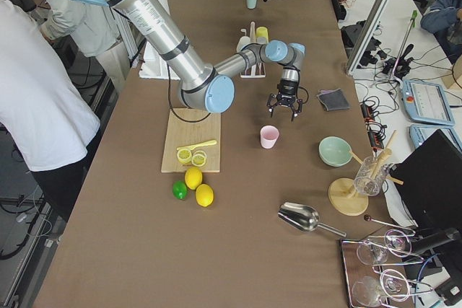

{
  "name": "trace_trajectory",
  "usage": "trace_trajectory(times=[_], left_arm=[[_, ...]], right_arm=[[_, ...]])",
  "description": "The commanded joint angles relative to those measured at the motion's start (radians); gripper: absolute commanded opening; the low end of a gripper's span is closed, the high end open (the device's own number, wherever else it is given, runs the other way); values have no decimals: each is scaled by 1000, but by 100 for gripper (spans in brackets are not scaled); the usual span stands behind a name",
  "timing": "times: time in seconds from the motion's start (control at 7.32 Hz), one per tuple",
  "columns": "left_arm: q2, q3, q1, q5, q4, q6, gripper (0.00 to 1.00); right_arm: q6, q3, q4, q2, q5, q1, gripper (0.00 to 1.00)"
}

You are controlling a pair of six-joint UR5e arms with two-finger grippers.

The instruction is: Place cup on cup holder

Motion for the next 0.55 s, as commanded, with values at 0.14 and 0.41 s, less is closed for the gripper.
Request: trace_trajectory(times=[0.14,0.41], left_arm=[[0,7,9,-23,79,78,99],[-6,11,39,-22,93,86,98]], right_arm=[[-16,8,-9,-12,-28,-35,100],[2,31,-44,-26,-53,-52,100]])
